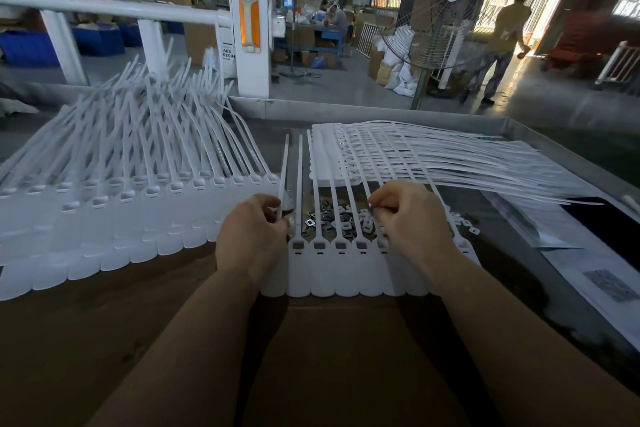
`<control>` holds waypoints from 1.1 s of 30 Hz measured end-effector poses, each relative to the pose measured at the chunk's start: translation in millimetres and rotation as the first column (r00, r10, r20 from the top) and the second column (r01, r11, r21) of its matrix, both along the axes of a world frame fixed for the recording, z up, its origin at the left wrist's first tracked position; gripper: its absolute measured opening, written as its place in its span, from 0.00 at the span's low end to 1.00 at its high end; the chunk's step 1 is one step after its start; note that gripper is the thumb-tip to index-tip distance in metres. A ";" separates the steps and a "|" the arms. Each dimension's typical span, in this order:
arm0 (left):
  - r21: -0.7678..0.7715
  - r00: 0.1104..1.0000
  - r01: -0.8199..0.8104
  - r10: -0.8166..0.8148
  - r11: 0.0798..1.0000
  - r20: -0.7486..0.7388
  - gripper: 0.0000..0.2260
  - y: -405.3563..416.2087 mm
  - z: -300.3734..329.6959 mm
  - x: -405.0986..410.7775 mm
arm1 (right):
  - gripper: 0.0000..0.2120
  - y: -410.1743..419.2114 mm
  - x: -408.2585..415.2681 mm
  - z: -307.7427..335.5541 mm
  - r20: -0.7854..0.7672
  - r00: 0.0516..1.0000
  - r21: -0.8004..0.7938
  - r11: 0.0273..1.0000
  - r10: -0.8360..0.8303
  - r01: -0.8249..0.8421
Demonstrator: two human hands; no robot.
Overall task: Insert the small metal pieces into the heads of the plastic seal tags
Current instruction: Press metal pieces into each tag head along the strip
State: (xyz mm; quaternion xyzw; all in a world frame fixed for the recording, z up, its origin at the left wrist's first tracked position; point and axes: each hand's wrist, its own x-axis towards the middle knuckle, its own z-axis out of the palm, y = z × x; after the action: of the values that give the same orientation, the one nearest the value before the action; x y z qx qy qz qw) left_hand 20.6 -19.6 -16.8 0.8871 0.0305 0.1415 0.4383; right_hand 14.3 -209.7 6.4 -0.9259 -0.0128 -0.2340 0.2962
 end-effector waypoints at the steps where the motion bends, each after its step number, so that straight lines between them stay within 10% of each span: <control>1: -0.003 1.000 0.001 -0.001 1.000 0.000 0.16 0.1 -0.1 0.0 | 0.06 0.0 -0.3 0.6 0.006 1.000 0.006 1.000 0.003 -0.003; 20: 0.013 1.000 -0.003 0.003 1.000 -0.004 0.16 1.4 -1.4 0.8 | 0.07 -19.4 -25.9 -1.4 -0.034 0.993 0.359 0.928 0.116 -0.096; 33: 0.022 1.000 0.011 -0.011 1.000 -0.016 0.17 2.2 -0.5 -0.5 | 0.04 -21.3 -26.3 1.5 -0.217 0.962 0.089 0.985 0.164 -0.148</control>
State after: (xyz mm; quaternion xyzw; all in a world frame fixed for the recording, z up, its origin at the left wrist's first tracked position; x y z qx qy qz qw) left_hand 20.1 -17.3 -17.3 0.8932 0.0274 0.1322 0.4289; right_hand -12.0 -231.0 7.8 -0.9311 -0.0439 -0.1046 0.3467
